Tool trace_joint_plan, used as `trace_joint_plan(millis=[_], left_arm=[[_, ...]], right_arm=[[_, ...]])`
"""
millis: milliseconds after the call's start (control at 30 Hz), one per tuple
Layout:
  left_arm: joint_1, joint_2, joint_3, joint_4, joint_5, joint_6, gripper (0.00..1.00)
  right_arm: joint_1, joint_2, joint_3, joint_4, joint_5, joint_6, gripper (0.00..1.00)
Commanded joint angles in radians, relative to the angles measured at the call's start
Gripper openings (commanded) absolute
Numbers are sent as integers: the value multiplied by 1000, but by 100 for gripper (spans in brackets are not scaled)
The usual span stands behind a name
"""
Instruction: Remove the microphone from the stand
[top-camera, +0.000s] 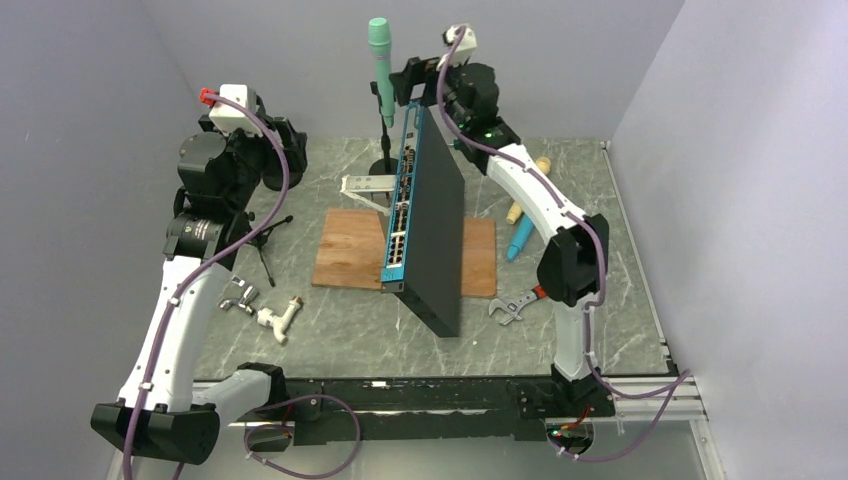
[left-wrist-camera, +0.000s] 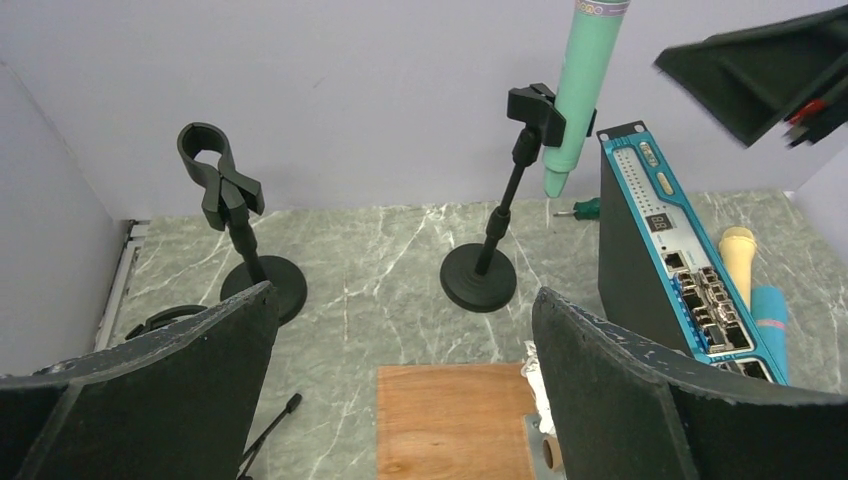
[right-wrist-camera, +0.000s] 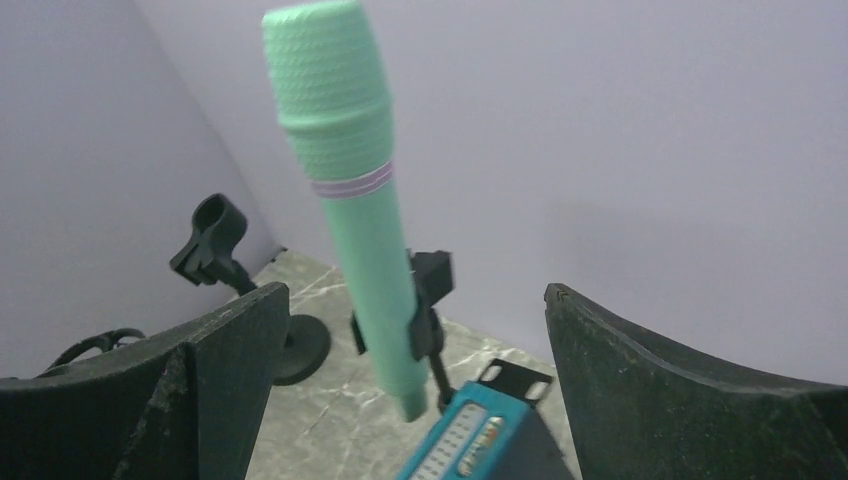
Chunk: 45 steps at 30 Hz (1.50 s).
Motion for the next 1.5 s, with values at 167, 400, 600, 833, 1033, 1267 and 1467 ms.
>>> trace_joint_plan(millis=[167, 400, 600, 833, 1033, 1267, 1467], left_arm=[[63, 4, 8, 18, 37, -37, 99], [112, 25, 18, 14, 119, -90, 98], [156, 40, 27, 11, 169, -126, 97], [229, 58, 4, 45, 249, -197, 95], [241, 61, -31, 115, 331, -226, 92], [249, 80, -40, 110, 302, -213, 93], [275, 63, -45, 94, 257, -197, 93]], right_arm=[[95, 153, 166, 90, 55, -39, 95], [133, 280, 282, 131, 216, -144, 75], [138, 418, 480, 78, 223, -176, 45], [148, 408, 454, 101, 204, -159, 23], [156, 401, 502, 170, 49, -34, 0], [212, 360, 502, 249, 3, -17, 0], [255, 276, 431, 247, -36, -54, 0]])
